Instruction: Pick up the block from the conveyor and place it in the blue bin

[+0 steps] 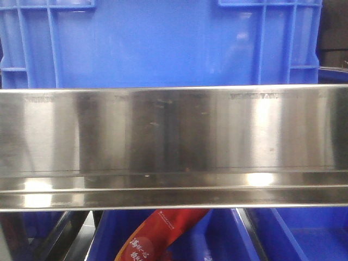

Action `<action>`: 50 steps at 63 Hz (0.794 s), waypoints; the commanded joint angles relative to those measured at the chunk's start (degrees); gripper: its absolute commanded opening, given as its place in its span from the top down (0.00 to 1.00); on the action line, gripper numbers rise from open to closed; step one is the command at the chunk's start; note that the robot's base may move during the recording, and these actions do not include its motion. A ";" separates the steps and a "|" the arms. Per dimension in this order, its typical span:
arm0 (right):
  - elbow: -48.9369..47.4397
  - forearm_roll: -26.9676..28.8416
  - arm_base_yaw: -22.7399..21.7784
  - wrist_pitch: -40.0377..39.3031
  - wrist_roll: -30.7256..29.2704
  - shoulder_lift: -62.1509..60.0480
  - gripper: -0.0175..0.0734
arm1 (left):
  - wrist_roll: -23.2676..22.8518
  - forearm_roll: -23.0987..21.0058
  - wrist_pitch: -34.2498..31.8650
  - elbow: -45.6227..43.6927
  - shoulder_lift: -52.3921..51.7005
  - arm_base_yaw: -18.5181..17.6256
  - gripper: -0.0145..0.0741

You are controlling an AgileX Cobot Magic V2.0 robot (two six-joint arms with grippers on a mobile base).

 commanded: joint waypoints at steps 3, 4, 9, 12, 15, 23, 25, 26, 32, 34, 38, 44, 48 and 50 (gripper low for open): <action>-3.53 -0.23 3.74 -0.32 -0.34 6.08 0.98 | 0.22 -0.42 -1.64 -2.61 4.56 -0.26 0.96; -3.85 -0.23 4.10 -0.32 -0.34 7.04 0.98 | 0.22 -0.42 -1.64 -2.72 5.19 -0.26 0.96; -4.50 -0.23 5.80 -0.32 -0.34 10.42 0.98 | 0.22 -0.42 -1.73 -2.85 7.43 -0.26 0.96; -4.73 -0.23 6.30 -0.32 -0.34 12.08 0.98 | 0.22 -0.97 -1.73 -2.85 8.42 -0.26 0.96; -4.73 -0.23 6.76 -0.57 -0.34 13.20 0.98 | 0.22 -1.69 -1.73 -2.85 9.04 -0.26 0.96; -4.73 -0.23 7.27 -0.04 -0.34 15.01 0.84 | 0.22 -4.46 -1.52 -2.85 9.55 -0.26 0.96; -4.73 -0.23 7.27 0.11 -0.34 15.27 0.76 | 0.22 -4.55 -1.52 -2.85 9.55 -0.26 0.95; -4.73 -0.23 7.27 0.11 -0.34 15.29 0.70 | 0.22 -4.55 -1.52 -2.85 9.55 -0.26 0.93; -4.73 -0.23 7.27 -0.23 -0.34 15.90 0.44 | 0.22 -4.55 -1.42 -2.85 9.55 -0.26 0.76; -4.73 -0.23 7.27 -0.34 -0.34 15.97 0.38 | 0.22 -4.55 -1.42 -2.85 9.55 -0.26 0.68; -4.73 -0.23 7.27 -0.17 -0.34 16.25 0.28 | 0.22 -4.55 -1.42 -2.85 9.55 -0.26 0.50; -4.73 -0.23 7.27 0.14 -0.34 16.36 0.23 | 0.22 -4.55 -1.42 -2.85 9.55 -0.26 0.23; -4.78 -0.23 7.27 -0.38 -0.34 16.21 0.25 | 0.22 -4.55 -1.42 -2.85 9.55 -0.26 0.15; -4.78 -0.23 7.27 -0.58 -0.34 15.89 0.27 | 0.22 -4.55 -1.42 -2.96 9.55 -0.26 0.14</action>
